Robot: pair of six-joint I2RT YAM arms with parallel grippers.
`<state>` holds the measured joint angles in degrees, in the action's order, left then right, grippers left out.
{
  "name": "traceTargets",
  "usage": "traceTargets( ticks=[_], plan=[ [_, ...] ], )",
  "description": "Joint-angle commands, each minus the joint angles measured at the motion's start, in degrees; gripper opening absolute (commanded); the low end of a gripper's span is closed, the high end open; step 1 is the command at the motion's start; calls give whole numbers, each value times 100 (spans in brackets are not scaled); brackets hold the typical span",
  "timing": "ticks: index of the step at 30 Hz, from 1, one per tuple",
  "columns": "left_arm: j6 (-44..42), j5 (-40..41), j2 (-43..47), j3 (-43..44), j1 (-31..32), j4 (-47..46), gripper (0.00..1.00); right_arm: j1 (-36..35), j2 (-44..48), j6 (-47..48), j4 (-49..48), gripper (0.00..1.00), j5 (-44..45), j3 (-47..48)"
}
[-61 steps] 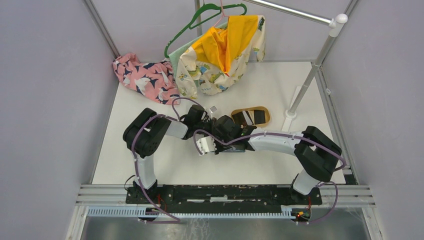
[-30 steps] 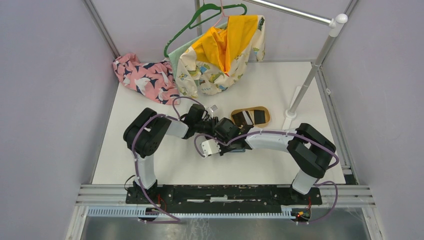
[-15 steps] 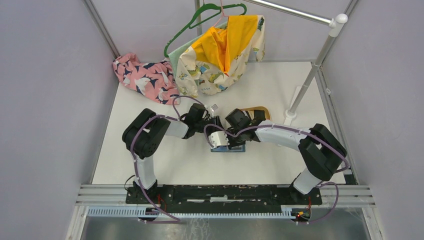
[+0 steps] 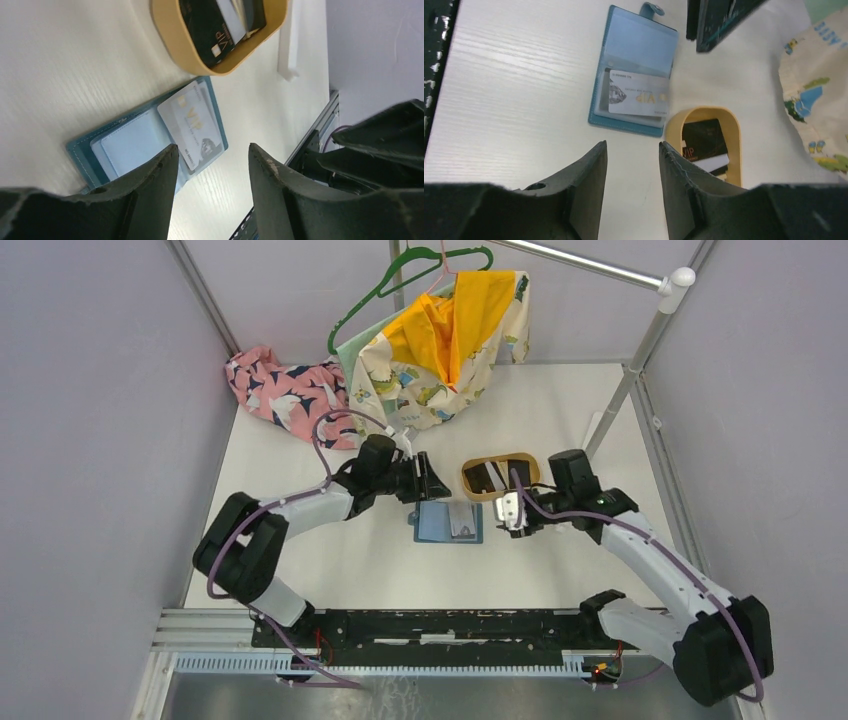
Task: Put the credit cards into the card holder
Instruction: Insert the credit card into the card holder.
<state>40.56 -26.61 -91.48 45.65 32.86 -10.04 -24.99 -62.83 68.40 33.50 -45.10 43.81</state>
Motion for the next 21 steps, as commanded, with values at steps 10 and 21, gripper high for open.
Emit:
traceTargets(
  ticks=[10,21],
  plan=[
    [-488,1136,1508,-580,258,651,13,907,982,-2225,-2771,41,-665,-1304],
    [-1107,2776,856,-240,926,938,2,851,228,-1233,-2782,27,-209,-1736]
  ],
)
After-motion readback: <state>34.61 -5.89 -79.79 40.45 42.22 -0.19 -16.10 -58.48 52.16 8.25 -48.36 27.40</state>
